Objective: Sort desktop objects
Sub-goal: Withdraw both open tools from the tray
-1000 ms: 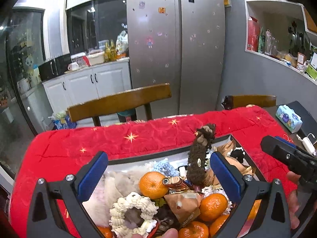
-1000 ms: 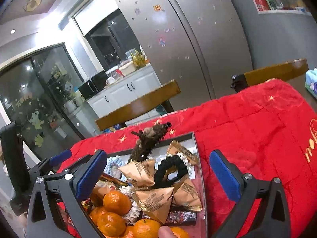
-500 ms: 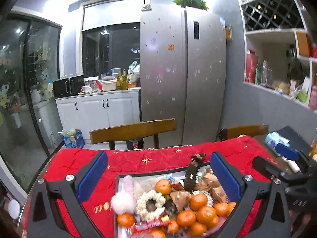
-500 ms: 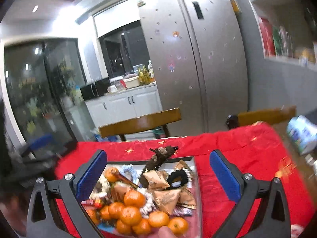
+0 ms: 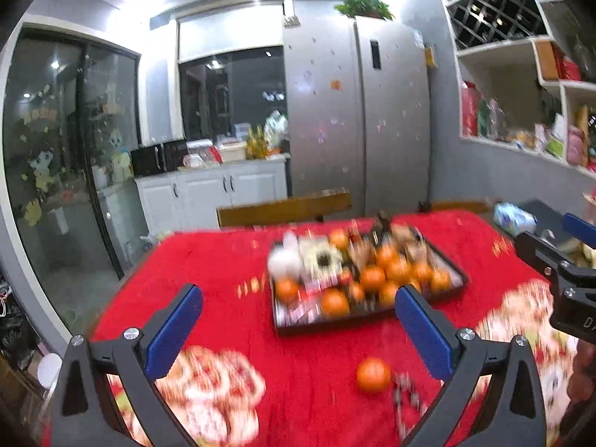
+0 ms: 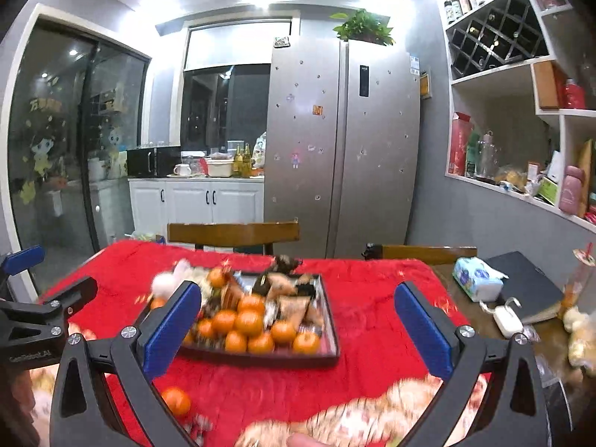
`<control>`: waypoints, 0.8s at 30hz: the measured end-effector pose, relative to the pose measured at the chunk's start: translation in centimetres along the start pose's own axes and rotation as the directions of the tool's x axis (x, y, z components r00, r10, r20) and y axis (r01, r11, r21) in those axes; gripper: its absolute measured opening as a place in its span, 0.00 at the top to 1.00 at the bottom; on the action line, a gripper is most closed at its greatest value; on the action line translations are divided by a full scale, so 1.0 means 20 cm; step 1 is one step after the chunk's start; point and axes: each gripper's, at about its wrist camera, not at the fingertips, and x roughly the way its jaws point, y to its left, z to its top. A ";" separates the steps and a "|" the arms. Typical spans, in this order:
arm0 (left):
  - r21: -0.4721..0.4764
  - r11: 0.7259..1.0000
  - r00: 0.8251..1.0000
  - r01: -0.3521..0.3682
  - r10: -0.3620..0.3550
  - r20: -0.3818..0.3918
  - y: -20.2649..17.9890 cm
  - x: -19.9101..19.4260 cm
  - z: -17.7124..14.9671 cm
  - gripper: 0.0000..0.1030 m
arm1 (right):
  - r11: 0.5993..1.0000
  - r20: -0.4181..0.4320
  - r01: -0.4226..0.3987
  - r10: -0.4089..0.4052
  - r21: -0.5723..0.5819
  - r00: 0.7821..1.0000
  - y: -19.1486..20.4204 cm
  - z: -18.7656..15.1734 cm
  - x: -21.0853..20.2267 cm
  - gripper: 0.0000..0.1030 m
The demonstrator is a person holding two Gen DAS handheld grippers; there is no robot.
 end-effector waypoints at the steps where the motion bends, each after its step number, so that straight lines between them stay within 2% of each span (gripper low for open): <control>1: 0.000 1.000 1.000 0.009 -0.009 -0.014 0.00 -0.01 -0.07 0.00 | 1.000 -0.005 -0.002 0.002 0.003 1.000 0.02 -0.04 -0.02 0.00; 6: -0.066 0.996 0.991 0.057 -0.064 -0.119 0.02 0.03 -0.31 0.00 | 0.997 -0.085 -0.048 0.052 0.053 0.995 0.10 -0.31 -0.05 0.00; 8: -0.103 0.993 0.983 0.056 -0.072 -0.167 0.04 0.08 -0.37 0.00 | 0.998 -0.142 -0.059 0.061 0.023 0.988 0.16 -0.40 0.00 0.00; 11: -0.118 0.991 0.973 0.060 -0.085 -0.215 0.05 0.16 -0.43 0.00 | 0.999 -0.205 -0.034 0.028 -0.026 0.978 0.21 -0.48 0.06 0.00; 14: -0.100 0.994 0.976 0.049 -0.069 -0.208 0.06 0.19 -0.46 0.00 | 0.999 -0.235 -0.025 0.019 -0.023 0.972 0.22 -0.54 0.09 0.00; 17: -0.119 0.990 0.975 0.080 -0.103 -0.199 0.07 0.17 -0.48 0.00 | 0.999 -0.277 -0.013 0.002 -0.040 0.961 0.23 -0.58 0.11 0.00; 24: -0.078 0.994 0.982 0.081 -0.093 -0.163 0.04 0.14 -0.42 0.00 | 0.993 -0.235 0.055 -0.079 -0.108 0.969 0.28 -0.57 0.07 0.00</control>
